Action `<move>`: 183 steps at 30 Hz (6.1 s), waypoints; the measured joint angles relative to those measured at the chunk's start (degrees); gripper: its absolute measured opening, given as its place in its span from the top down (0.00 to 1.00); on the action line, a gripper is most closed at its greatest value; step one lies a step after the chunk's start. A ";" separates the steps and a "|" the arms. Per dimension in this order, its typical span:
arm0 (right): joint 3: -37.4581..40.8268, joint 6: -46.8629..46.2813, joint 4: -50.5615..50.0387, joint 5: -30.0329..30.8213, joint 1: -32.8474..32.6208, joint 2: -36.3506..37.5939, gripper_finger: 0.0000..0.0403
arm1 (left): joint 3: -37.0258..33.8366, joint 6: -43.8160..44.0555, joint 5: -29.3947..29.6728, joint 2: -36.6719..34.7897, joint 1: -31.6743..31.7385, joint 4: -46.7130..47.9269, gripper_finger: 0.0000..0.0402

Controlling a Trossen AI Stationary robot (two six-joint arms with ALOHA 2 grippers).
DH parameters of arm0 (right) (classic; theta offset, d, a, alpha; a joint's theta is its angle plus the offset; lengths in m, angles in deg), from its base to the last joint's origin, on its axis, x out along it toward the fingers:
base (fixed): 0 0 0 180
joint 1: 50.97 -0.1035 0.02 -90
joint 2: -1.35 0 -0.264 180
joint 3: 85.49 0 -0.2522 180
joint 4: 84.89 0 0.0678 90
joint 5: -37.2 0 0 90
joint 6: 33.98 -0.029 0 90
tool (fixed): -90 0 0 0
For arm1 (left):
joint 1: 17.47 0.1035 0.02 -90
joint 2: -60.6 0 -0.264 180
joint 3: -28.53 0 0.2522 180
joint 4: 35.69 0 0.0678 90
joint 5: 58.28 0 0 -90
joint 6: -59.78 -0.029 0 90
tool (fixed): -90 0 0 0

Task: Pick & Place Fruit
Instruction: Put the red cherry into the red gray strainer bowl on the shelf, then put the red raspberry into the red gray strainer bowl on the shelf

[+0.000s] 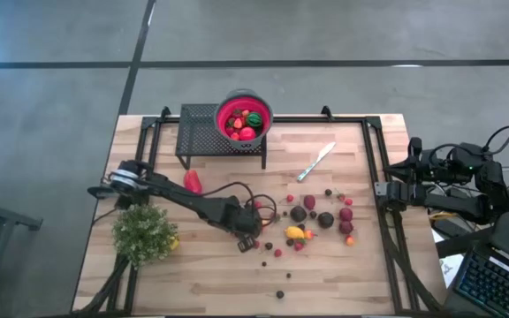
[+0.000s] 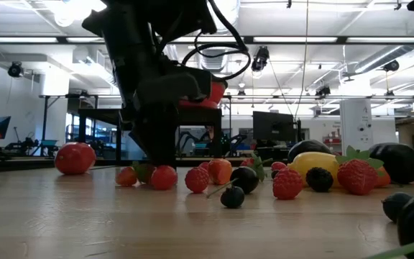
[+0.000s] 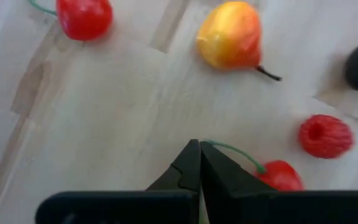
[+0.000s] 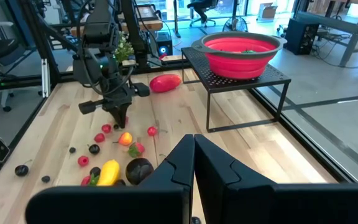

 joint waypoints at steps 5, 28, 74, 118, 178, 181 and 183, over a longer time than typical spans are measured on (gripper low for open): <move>0.01 0.02 0.00 -0.01 -0.02 -0.01 0.98 | 0.53 -0.07 -2.04 -1.61 0.25 0.02 0.99; 0.01 -0.09 0.01 0.01 0.00 0.01 0.98 | 0.80 -23.00 15.96 -26.77 8.71 -14.34 0.99; 0.02 0.00 0.00 0.00 -0.01 -0.01 0.98 | -9.53 -34.71 14.29 -31.04 37.09 -32.19 0.99; 0.01 -0.04 -0.01 -0.01 -0.02 0.00 0.98 | -7.93 -45.55 8.74 -28.32 6.13 -29.12 0.71; 0.01 0.00 0.01 0.01 0.00 -0.01 0.98 | -8.82 -38.10 4.42 -6.16 -6.61 -40.42 0.75; 0.02 -0.08 0.01 -0.01 0.00 -0.01 0.98 | -8.82 -38.12 4.44 -6.16 -6.61 -40.67 0.74; 0.02 0.02 0.01 -0.01 0.00 0.01 0.98 | -8.82 -38.12 4.44 -6.16 -6.56 -40.81 0.73</move>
